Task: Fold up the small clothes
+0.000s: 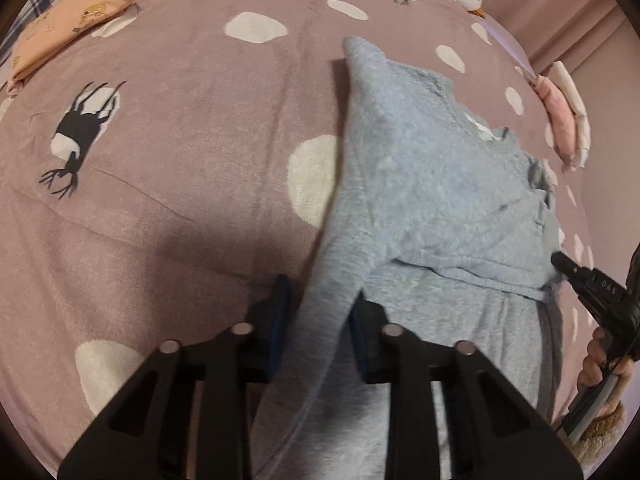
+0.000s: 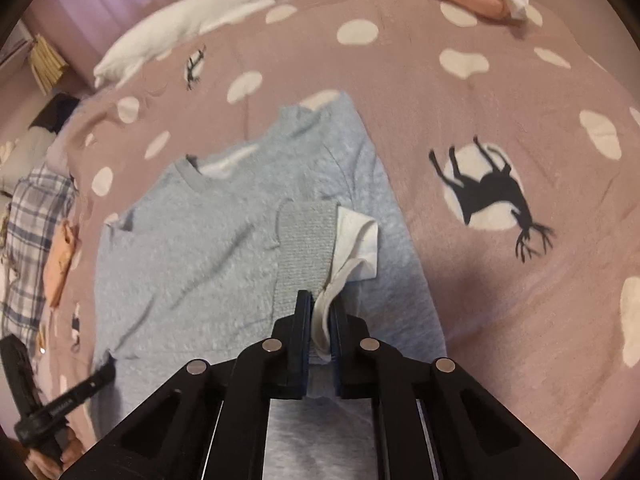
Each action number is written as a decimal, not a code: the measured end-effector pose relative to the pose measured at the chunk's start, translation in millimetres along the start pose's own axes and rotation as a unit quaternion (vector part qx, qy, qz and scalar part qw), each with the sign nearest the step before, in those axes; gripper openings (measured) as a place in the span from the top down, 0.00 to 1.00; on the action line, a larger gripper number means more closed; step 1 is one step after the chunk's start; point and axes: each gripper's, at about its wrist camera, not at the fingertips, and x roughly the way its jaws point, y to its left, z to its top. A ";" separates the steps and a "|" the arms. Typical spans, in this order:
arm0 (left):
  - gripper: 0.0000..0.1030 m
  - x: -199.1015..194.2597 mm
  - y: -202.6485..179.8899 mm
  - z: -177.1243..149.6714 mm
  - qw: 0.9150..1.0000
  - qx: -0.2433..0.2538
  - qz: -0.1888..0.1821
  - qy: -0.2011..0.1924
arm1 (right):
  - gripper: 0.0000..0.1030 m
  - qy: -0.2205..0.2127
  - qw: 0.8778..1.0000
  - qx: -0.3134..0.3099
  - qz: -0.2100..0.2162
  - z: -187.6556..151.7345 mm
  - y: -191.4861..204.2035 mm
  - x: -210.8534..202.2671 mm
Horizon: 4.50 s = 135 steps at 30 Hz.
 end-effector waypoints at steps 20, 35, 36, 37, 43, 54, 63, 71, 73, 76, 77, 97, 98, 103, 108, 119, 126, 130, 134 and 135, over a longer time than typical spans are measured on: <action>0.77 5.6 -8.9 -4.4 1.000 0.014 -0.003 0.010 | 0.93 -0.004 0.998 -0.005 -0.055 6.5 -16.0 21.4; 0.78 -2.8 -10.3 -11.3 0.999 0.030 0.005 0.010 | 0.93 -0.002 0.998 0.013 -0.058 0.8 -21.7 23.8; 0.78 -5.1 -10.6 -12.9 0.999 0.035 0.005 0.008 | 0.93 -0.004 0.998 0.014 -0.062 -0.5 -20.9 21.9; 0.78 -9.0 -10.2 -15.5 0.999 0.041 0.004 0.007 | 0.93 -0.008 0.998 0.013 -0.066 -2.2 -19.2 20.0; 0.80 -36.9 -5.3 -25.7 0.999 0.046 -0.013 -0.014 | 0.93 -0.035 0.996 0.008 -0.085 -12.1 -17.2 -3.1; 0.55 -91.5 -23.4 -47.7 0.992 0.097 -0.041 -0.064 | 0.88 -0.106 0.991 -0.021 -0.074 -31.8 -5.6 -84.4; 0.16 -111.4 -16.6 -74.6 0.987 0.110 -0.100 -0.056 | 0.25 -0.151 0.987 -0.037 -0.044 -73.2 -22.6 -139.4; 0.18 -79.0 16.3 -107.3 0.993 0.070 -0.091 0.024 | 0.17 -0.093 0.993 -0.030 -0.073 -126.6 -56.0 -132.8; 0.18 -73.9 16.5 -118.3 0.992 0.083 -0.090 0.041 | 0.17 -0.064 0.995 -0.010 -0.071 -141.2 -66.7 -124.1; 0.22 -67.8 17.1 -129.0 0.990 0.089 -0.089 0.058 | 0.17 -0.024 0.998 -0.002 -0.066 -159.7 -73.8 -112.3; 0.23 -64.8 18.1 -132.3 0.989 0.088 -0.092 0.070 | 0.17 -0.016 0.998 -0.002 -0.068 -164.2 -73.7 -109.5; 0.67 -43.0 24.6 -172.3 0.979 0.068 -0.125 0.148 | 0.53 0.103 0.994 -0.041 -0.003 -212.8 -60.8 -75.1; 0.70 -43.3 25.0 -171.9 0.979 0.069 -0.124 0.149 | 0.59 0.105 0.994 -0.042 0.001 -213.4 -59.4 -74.6; 0.82 -59.8 30.5 -158.9 0.974 0.023 -0.174 0.141 | 0.85 0.086 0.994 -0.071 0.001 -205.4 -46.3 -88.3; 0.83 -88.1 25.5 -136.0 0.965 -0.001 -0.239 0.103 | 0.87 0.025 0.996 -0.067 0.044 -180.2 -34.5 -117.4; 0.84 -78.2 4.6 -76.2 0.969 0.005 -0.242 0.048 | 0.88 -0.028 0.995 -0.031 0.086 -122.6 -32.6 -99.9; 0.85 -46.8 -4.2 -40.9 0.976 0.016 -0.214 0.029 | 0.88 -0.024 0.998 0.003 0.062 -94.9 -34.6 -62.2; 0.82 -26.1 -2.3 -31.5 0.977 0.005 -0.212 0.031 | 0.88 -0.006 0.999 0.006 0.038 -91.8 -33.2 -41.2; 0.77 -17.9 -3.7 -25.0 0.976 -0.001 -0.213 0.040 | 0.88 0.000 1.000 0.012 0.029 -89.4 -34.7 -36.6; 0.72 -20.4 -4.5 -24.0 0.976 0.001 -0.214 0.042 | 0.88 -0.001 1.000 0.011 0.029 -89.0 -34.8 -39.5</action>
